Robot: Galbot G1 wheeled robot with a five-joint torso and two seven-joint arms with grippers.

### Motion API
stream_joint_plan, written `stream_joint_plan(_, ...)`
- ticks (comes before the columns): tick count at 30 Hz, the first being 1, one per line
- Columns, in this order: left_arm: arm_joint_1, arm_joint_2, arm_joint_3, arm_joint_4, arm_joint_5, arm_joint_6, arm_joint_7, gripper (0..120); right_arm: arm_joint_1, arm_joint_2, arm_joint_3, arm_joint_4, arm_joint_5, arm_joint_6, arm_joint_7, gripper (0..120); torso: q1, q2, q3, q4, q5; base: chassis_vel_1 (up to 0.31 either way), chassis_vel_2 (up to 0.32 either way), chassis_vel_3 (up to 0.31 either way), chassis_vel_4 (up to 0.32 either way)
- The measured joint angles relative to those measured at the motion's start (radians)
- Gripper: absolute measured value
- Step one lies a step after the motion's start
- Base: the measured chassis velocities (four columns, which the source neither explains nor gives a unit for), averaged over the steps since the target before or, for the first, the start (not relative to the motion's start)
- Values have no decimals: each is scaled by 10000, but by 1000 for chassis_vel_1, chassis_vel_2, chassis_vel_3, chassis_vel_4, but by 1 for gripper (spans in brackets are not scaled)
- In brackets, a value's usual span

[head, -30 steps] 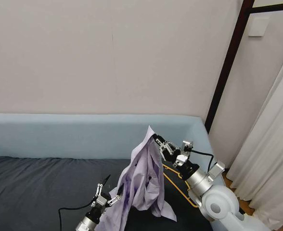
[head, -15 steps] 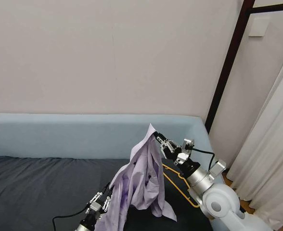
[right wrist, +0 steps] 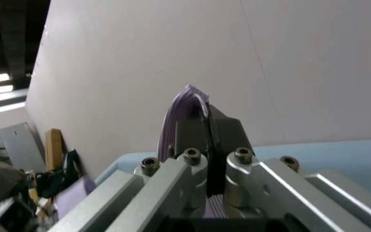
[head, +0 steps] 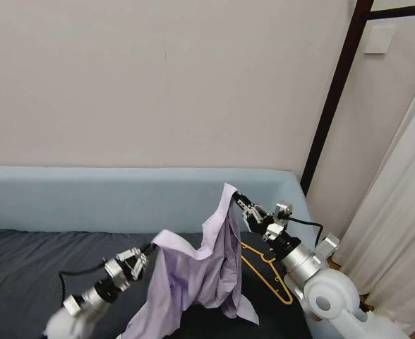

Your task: Pick up the clothes from the sofa and hang them on the clothes hanger.

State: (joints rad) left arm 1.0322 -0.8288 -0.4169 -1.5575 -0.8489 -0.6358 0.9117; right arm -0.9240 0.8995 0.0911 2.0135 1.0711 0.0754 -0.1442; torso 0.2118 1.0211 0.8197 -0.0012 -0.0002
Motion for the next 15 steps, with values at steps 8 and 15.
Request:
stream_joint_plan(8,-2400,2536,-271,-74,-1359,2242,508,0,416,145,439,682,955,294,-55,0,1,0,1,3,-6,0,0,0,0)
stream_joint_plan(15,-2562,2432,-1606,-458,644,3130,-141,0,121,163,751,1431,1311,576,397,0,-2,2,-2,2,3,0,0,0,0)
